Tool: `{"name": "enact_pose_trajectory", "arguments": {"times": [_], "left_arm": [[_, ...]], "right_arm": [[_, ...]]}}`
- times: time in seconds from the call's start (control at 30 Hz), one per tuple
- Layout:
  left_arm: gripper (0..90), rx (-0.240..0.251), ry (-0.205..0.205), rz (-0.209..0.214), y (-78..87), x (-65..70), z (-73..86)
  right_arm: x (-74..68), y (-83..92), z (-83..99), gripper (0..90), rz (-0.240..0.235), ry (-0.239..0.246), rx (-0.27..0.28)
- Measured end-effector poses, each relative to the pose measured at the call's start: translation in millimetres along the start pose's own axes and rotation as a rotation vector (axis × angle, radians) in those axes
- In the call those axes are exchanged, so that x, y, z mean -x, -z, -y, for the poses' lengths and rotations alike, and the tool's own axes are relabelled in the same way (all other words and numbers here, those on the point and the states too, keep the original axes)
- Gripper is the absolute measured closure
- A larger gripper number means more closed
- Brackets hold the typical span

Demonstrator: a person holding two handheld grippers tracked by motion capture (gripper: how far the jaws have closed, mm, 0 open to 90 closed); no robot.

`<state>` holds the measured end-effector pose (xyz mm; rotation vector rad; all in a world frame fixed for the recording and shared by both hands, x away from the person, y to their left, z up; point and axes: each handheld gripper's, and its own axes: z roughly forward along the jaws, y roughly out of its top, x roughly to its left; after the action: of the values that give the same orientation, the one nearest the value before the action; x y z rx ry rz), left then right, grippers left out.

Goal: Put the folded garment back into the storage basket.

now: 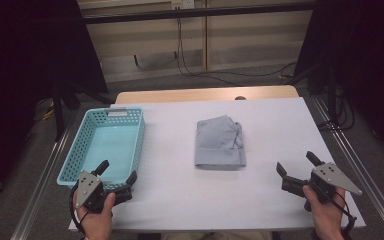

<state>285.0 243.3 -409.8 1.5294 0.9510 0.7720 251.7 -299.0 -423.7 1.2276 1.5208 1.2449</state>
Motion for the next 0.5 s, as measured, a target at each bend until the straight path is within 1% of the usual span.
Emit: {"name": "enact_pose_trajectory", "arguments": {"times": [0.13,0.17,0.23,0.27,0.33,0.37,0.43,0.47,0.5], "left_arm": [[2.4,-0.006,0.003,-0.004,-0.7,0.0,0.1],[2.4,-0.010,-0.003,-0.002,-0.9,-0.4,0.0],[2.4,-0.015,0.005,0.003,-1.8,0.7,0.0],[2.4,-0.020,-0.001,0.006,-2.2,0.8,0.0],[2.4,-0.027,0.000,0.017,-3.7,1.4,0.1],[2.4,-0.030,0.003,0.016,-4.5,1.6,0.3],[2.4,-0.039,0.026,0.017,-5.8,1.9,0.7],[2.4,-0.040,0.029,0.010,-6.6,2.4,0.8],[2.4,-0.043,0.016,0.005,-7.3,2.2,0.3]], "right_arm": [[0.1,-0.7,0.8,0.8,-0.004,0.009,-0.005],[-0.1,-0.9,1.0,0.8,-0.005,0.012,-0.007],[-0.2,-1.5,1.2,0.9,-0.010,0.014,-0.008],[-0.3,-1.9,1.4,0.8,-0.017,0.007,-0.013],[-0.5,-2.3,1.5,0.7,-0.018,0.002,-0.014],[-0.6,-3.0,1.6,0.7,-0.020,0.002,-0.015],[-1.0,-4.8,2.2,0.7,-0.033,0.007,-0.019],[-1.0,-4.8,2.2,0.7,-0.033,0.007,-0.019],[-2.1,-5.9,2.4,0.7,-0.042,0.005,-0.022]]}}
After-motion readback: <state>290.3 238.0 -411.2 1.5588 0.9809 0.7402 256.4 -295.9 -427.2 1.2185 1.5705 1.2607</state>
